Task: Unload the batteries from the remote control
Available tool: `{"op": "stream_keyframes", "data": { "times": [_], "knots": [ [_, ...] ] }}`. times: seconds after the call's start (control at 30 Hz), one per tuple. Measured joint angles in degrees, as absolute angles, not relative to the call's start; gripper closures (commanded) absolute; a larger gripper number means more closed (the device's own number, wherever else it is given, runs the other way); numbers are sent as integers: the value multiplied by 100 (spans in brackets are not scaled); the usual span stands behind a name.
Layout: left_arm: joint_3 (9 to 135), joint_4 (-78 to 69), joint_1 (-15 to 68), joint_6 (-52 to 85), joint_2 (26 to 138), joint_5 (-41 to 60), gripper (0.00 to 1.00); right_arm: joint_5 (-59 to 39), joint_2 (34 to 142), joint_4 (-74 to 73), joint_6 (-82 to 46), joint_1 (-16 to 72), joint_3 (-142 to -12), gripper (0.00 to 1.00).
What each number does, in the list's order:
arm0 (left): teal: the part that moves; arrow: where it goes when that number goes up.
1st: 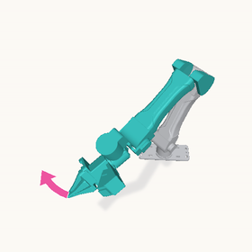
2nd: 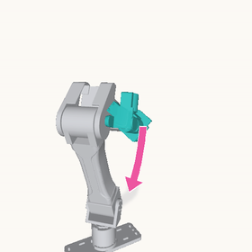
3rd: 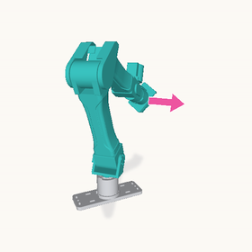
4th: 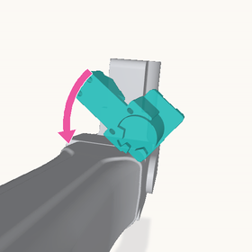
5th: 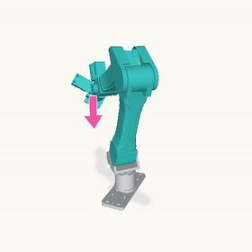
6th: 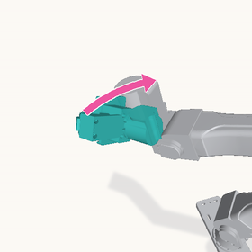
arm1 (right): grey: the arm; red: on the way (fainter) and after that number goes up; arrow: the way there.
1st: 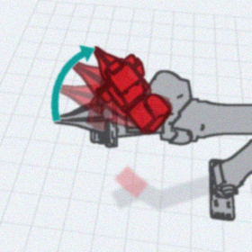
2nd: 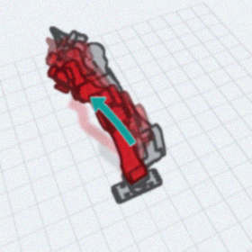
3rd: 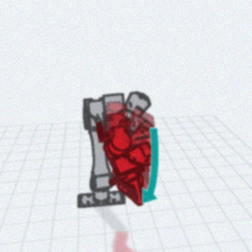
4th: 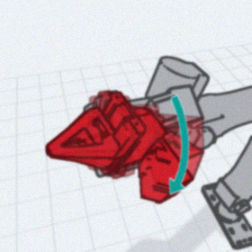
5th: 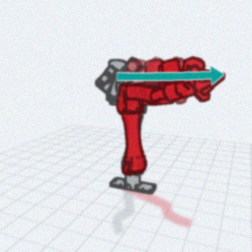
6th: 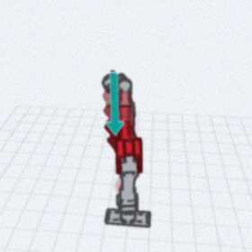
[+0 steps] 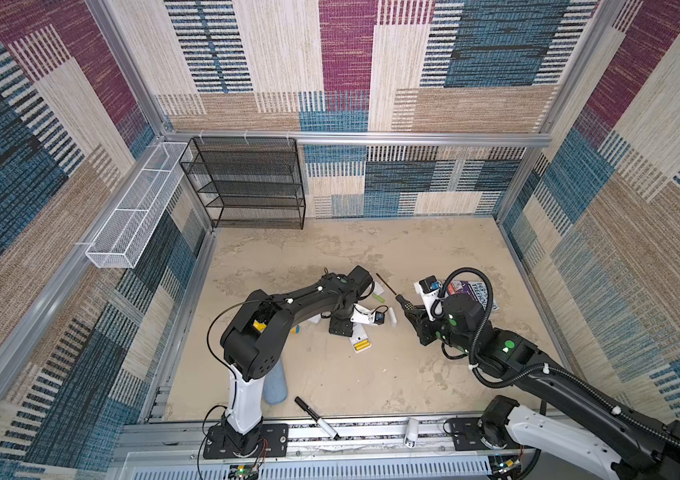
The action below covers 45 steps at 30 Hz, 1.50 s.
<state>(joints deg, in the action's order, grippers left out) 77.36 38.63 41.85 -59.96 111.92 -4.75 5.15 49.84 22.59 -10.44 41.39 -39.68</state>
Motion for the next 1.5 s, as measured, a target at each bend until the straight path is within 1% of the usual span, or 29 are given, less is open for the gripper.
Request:
{"op": "stream_keyframes", "data": {
  "times": [0.17, 0.43, 0.73, 0.9, 1.03, 1.27, 1.5],
  "knots": [
    [7601, 3625, 4211, -5966, 11109, -473, 21, 515, 4998, 2259, -1044, 4125, -3968, 100],
    [6956, 3487, 4215, -5518, 10527, -432, 22, 484, 5113, 2268, -1087, 4080, -3935, 100],
    [6296, 3382, 4185, -4882, 9649, -626, 22, -270, 5323, 2298, -1173, 4064, -3872, 100],
    [6160, 3190, 4154, -4665, 9194, -714, 22, -792, 5769, 2314, -1240, 4064, -3850, 100],
    [6036, 2939, 4136, -4552, 8901, -714, 22, -993, 5986, 2408, -1326, 4064, -3747, 100],
    [5861, 2742, 4104, -4392, 8580, -709, 22, -1057, 6173, 2383, -1490, 4064, -3599, 100],
    [5839, 2724, 4088, -4348, 8538, -711, 21, -1033, 6348, 2169, -1553, 4064, -3559, 100]
  ]
}}
